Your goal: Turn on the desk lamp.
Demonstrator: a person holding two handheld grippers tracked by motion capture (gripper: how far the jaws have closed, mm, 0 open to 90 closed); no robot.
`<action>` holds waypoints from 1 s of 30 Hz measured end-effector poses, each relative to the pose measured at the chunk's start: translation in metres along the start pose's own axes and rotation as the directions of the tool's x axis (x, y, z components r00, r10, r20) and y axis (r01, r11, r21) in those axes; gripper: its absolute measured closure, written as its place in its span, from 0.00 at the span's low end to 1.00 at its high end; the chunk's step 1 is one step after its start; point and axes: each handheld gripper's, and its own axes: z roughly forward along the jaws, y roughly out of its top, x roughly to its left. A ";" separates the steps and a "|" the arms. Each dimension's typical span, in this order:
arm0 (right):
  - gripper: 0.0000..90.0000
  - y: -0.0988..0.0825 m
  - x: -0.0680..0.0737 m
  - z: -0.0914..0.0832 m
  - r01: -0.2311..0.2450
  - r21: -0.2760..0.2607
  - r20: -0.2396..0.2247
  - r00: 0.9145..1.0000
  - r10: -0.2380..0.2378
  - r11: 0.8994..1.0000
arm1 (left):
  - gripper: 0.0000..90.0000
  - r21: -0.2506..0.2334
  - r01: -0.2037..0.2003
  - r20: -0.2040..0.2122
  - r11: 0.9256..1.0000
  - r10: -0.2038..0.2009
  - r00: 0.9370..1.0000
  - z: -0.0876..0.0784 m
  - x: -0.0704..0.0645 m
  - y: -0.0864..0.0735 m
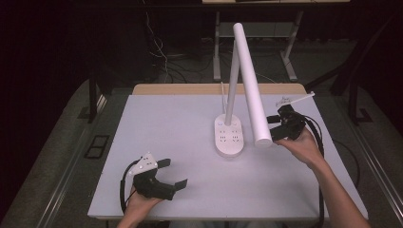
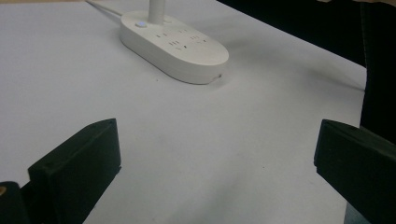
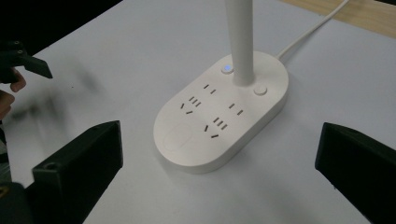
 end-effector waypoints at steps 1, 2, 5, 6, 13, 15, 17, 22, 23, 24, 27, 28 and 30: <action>0.01 0.003 -0.002 0.002 -0.001 0.001 0.002 1.000 0.001 1.000 | 0.00 0.000 0.000 -0.001 1.000 0.000 1.000 0.000 0.000 0.000; 0.01 0.004 -0.003 0.003 -0.003 -0.001 0.002 1.000 0.003 1.000 | 0.00 0.000 0.000 -0.001 1.000 0.000 1.000 0.000 0.000 0.000; 0.01 0.009 -0.006 0.006 -0.004 -0.001 0.004 1.000 0.004 1.000 | 0.00 0.000 0.001 0.000 1.000 -0.001 1.000 0.000 0.000 0.000; 0.01 0.010 -0.007 0.007 -0.004 0.001 0.003 1.000 0.004 1.000 | 0.00 -0.001 0.001 0.000 1.000 -0.001 1.000 0.000 0.000 0.000; 0.01 0.022 -0.011 0.017 -0.006 0.007 0.008 1.000 0.006 1.000 | 0.00 0.000 0.002 0.001 1.000 -0.002 1.000 -0.001 0.000 0.000; 0.01 0.024 -0.012 0.018 -0.005 0.008 0.008 1.000 0.005 1.000 | 0.00 -0.001 0.003 0.001 1.000 -0.003 1.000 -0.001 0.001 0.000; 0.01 0.028 -0.015 0.022 -0.007 0.009 0.007 1.000 0.007 1.000 | 0.00 -0.001 0.004 0.000 1.000 -0.004 1.000 -0.001 0.001 0.000; 0.01 0.033 -0.018 0.029 -0.007 0.011 0.010 1.000 0.007 1.000 | 0.00 -0.001 0.004 0.001 1.000 -0.004 1.000 -0.001 0.001 0.000; 0.01 0.034 -0.019 0.031 -0.006 0.013 0.010 1.000 0.006 1.000 | 0.00 -0.001 0.004 0.001 1.000 -0.004 1.000 -0.001 0.001 0.000; 0.01 0.035 -0.020 0.033 -0.009 0.013 0.008 1.000 0.009 1.000 | 0.00 0.000 0.003 0.001 1.000 -0.003 1.000 -0.001 0.001 0.000; 0.01 0.038 -0.022 0.038 -0.015 0.011 0.011 1.000 0.015 1.000 | 0.00 -0.001 0.004 0.001 1.000 -0.004 1.000 -0.001 0.001 0.000; 0.01 0.039 -0.025 0.041 -0.011 0.008 0.011 1.000 0.011 1.000 | 0.00 -0.002 0.005 0.002 1.000 -0.005 1.000 -0.001 0.001 0.000; 0.01 0.040 -0.025 0.043 -0.014 0.005 0.012 1.000 0.013 1.000 | 0.00 -0.003 0.005 0.001 1.000 -0.005 1.000 -0.001 0.001 0.000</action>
